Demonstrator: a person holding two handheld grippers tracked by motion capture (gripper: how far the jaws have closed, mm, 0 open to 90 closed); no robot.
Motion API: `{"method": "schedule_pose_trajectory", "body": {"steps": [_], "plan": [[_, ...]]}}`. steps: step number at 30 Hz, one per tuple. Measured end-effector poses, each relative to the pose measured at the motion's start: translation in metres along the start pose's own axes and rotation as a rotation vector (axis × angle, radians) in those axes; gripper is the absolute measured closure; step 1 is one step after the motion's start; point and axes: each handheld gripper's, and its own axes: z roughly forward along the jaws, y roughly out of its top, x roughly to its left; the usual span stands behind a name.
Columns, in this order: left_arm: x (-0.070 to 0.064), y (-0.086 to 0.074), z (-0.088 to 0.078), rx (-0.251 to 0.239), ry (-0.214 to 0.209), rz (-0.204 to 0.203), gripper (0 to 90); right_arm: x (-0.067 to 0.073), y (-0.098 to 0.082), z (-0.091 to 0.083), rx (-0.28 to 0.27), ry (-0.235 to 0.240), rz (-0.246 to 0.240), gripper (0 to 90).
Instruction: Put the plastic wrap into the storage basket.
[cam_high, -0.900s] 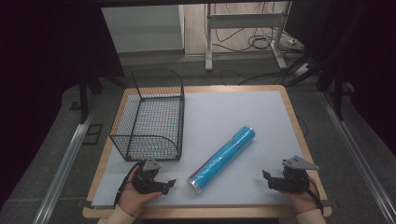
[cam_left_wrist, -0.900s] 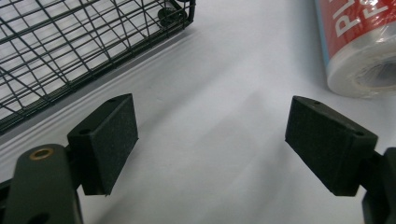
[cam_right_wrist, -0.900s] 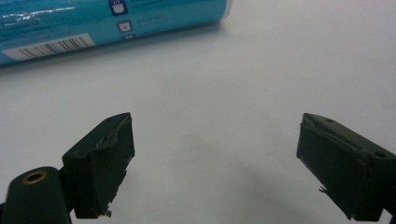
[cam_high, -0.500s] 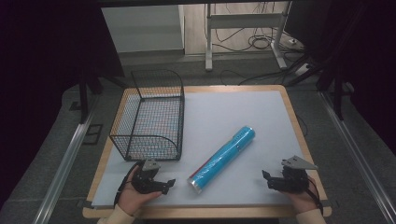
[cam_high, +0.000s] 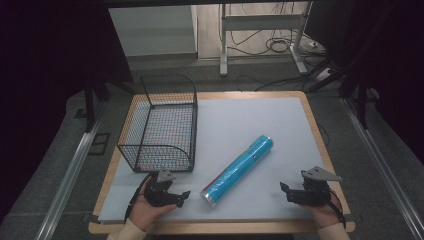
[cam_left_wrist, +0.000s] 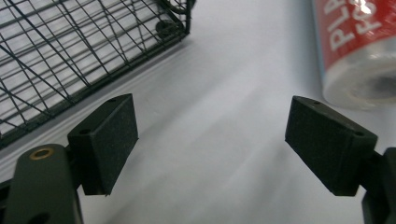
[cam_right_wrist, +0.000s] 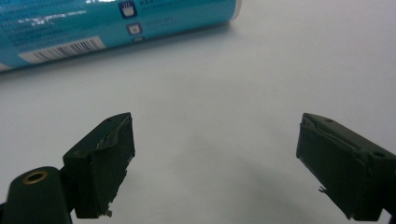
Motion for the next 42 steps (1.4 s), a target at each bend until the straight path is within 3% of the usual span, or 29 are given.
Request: {"method": "schedule_pose_trajectory", "body": {"steps": [4, 9, 14, 21, 24, 27, 34, 42], "plan": [[-0.007, 0.004, -0.006, -0.018, -0.008, -0.023, 17.2, 0.001, -0.002, -0.003, 0.002, -0.006, -0.002, 11.7], [-0.012, 0.010, -0.013, -0.023, -0.015, -0.001, 17.2, 0.002, -0.001, -0.002, 0.005, -0.027, -0.019, 11.1], [-0.012, 0.014, -0.017, -0.025, -0.039, -0.021, 17.5, 0.002, -0.001, 0.000, 0.003, -0.027, -0.013, 11.1], [-0.021, 0.031, -0.030, -0.046, -0.027, -0.021, 17.4, 0.001, -0.003, -0.002, -0.009, -0.026, -0.012, 11.2], [-0.028, 0.038, -0.031, -0.031, -0.029, -0.003, 17.3, 0.000, -0.003, -0.002, -0.016, -0.027, -0.010, 11.6], [-0.032, 0.046, -0.031, -0.026, -0.035, 0.020, 17.3, 0.001, -0.001, 0.000, -0.029, 0.009, -0.010, 12.6], [-0.035, 0.057, -0.030, -0.029, -0.041, 0.024, 17.3, 0.002, -0.001, -0.001, -0.028, 0.008, -0.019, 13.6], [-0.046, 0.070, -0.025, -0.008, -0.033, 0.059, 17.0, 0.004, -0.001, -0.003, -0.033, 0.008, -0.027, 13.8]]}}
